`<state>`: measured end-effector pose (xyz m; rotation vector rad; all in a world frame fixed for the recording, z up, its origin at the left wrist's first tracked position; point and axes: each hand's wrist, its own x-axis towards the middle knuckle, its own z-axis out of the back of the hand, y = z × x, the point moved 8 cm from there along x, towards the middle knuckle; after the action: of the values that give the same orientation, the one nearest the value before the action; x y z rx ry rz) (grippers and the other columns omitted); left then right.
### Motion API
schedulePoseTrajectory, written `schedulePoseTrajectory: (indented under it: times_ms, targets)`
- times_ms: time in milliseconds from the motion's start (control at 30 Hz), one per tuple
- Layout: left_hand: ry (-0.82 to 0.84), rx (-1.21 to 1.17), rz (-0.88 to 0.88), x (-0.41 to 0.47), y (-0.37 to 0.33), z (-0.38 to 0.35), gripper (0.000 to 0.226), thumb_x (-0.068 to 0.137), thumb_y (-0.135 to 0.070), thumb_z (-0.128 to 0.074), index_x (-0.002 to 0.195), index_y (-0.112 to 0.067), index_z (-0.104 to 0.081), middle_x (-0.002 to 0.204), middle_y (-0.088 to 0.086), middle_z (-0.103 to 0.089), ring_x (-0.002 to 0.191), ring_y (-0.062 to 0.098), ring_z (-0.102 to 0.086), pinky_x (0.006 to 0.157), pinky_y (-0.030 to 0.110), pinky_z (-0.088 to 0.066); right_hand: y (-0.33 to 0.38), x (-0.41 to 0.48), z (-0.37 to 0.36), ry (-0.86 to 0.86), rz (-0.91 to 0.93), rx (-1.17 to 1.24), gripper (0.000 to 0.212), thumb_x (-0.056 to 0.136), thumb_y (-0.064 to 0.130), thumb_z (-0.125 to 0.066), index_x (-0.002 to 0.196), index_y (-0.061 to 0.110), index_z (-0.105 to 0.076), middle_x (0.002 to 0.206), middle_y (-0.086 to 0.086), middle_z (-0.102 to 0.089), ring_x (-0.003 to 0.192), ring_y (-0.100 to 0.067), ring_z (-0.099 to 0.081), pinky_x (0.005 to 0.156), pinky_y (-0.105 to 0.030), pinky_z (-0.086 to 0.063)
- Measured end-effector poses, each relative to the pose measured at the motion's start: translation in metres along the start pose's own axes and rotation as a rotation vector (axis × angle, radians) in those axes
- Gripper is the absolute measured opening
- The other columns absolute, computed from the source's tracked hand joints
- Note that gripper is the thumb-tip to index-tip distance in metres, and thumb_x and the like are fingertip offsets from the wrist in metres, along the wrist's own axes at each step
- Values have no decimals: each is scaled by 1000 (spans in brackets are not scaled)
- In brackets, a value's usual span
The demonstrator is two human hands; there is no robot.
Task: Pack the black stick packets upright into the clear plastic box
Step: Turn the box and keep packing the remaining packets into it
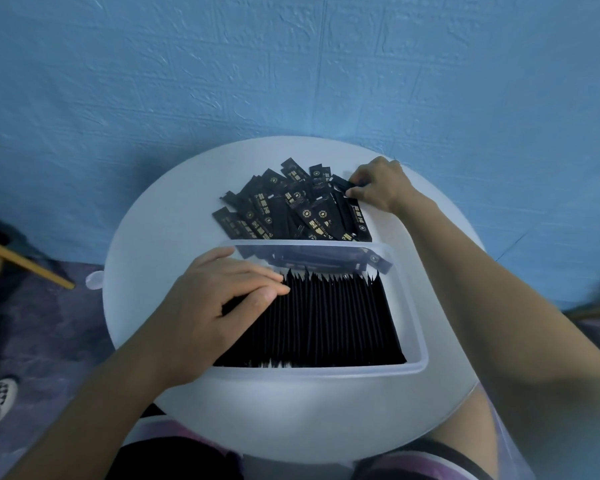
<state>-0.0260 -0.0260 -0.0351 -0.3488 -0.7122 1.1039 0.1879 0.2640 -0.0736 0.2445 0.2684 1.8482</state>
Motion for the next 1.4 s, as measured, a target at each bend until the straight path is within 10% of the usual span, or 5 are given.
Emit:
schedulePoseTrajectory:
  times_ms: [633,967,1133,1400]
  targets:
    - [-19,-51,29,-3,1,-1,31,103,-34,-46,108,-38,-76,117,-31,-68,120,-1,-61,120,26,-22,-35,-72,8,37,-314,686,37,88,32,-75,107,2,-65,84,-8,-62,78,-24,-55,63,-29,-42]
    - [-297,-285,55,-14,-11,4,28,101,-29,-48,100,-29,-75,109,-17,-73,119,14,-64,112,19,-34,-9,-96,3,131,-292,216,27,82,36,-77,92,13,-68,75,-2,-65,69,-22,-61,74,-35,-53]
    - [-395,-301,156,-36,12,4,28,100,-36,-46,106,-30,-72,127,-16,-65,134,17,-53,113,32,-39,0,-100,3,234,-327,158,36,80,27,-76,63,9,-51,54,-4,-44,50,-21,-39,51,-24,-31]
    - [-396,-341,181,-42,20,-1,37,97,-8,-44,117,-27,-69,134,-9,-63,133,12,-53,106,14,-39,-3,-105,3,231,-335,312,34,83,25,-76,98,-5,-69,74,-11,-59,64,-24,-52,61,-28,-40]
